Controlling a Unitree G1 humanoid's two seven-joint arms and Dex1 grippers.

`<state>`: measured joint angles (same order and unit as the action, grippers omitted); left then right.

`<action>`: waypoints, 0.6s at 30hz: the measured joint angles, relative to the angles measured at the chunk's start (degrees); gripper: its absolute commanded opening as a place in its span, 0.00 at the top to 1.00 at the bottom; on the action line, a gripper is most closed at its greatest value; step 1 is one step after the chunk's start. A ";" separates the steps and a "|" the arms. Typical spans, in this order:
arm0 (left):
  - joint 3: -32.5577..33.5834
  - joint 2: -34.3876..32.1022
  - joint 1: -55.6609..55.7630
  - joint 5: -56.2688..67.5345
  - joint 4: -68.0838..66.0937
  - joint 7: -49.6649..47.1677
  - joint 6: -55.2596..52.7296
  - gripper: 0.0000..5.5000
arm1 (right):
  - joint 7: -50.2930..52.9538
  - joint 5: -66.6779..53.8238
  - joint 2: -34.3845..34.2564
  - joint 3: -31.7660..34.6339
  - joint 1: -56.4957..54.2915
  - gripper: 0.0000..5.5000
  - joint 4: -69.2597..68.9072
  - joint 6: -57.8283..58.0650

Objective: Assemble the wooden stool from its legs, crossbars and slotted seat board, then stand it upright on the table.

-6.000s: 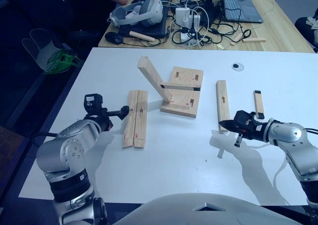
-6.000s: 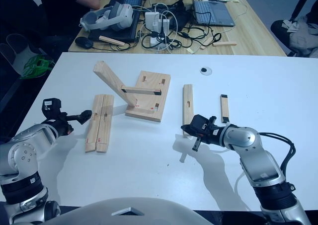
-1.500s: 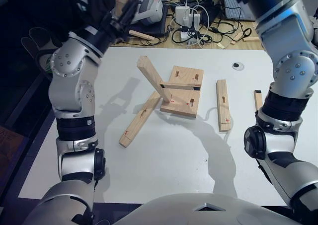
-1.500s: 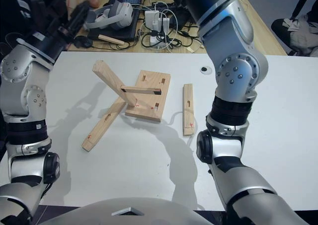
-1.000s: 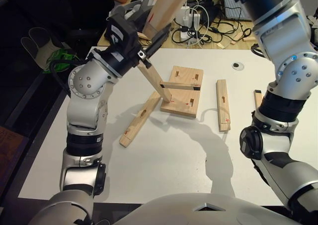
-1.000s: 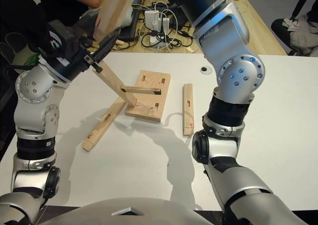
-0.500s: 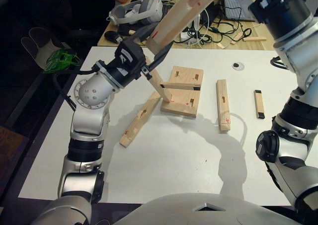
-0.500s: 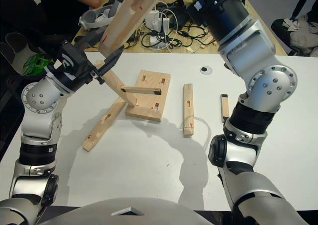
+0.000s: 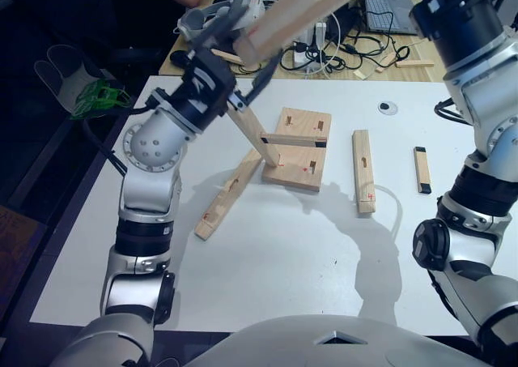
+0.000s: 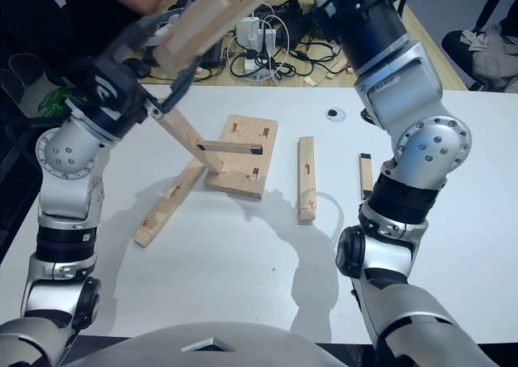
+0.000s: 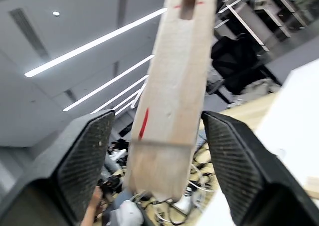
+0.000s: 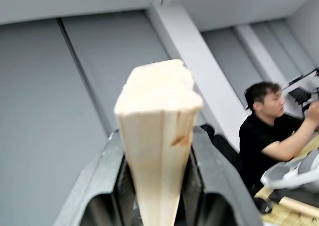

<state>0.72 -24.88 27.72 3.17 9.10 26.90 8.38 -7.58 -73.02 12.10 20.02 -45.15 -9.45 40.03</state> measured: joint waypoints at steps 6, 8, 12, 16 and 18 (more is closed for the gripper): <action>6.77 -1.79 7.87 -4.98 -6.26 -9.95 1.86 0.18 | 4.79 8.09 0.51 2.60 -0.44 0.81 2.78 -7.39; 8.59 -2.05 8.51 -6.62 -10.37 -13.74 -0.78 0.13 | 5.63 10.72 1.83 2.50 0.07 0.81 2.97 -7.69; 10.32 -1.50 6.29 -6.70 -18.04 -16.94 -13.23 0.02 | 7.02 18.24 4.51 0.97 6.40 0.81 2.43 -6.99; 5.20 0.10 -1.49 -5.75 -18.07 -11.04 -25.72 0.02 | 7.33 20.28 6.69 -0.48 13.91 0.81 0.15 -1.76; 1.71 0.70 -5.58 -5.23 -15.98 -7.65 -30.12 0.02 | 8.94 19.49 6.91 -0.16 17.83 0.81 -1.71 1.80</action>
<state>2.42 -24.18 22.14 -2.05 -6.87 19.25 -21.74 1.36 -53.54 19.01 19.85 -27.32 -11.16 41.83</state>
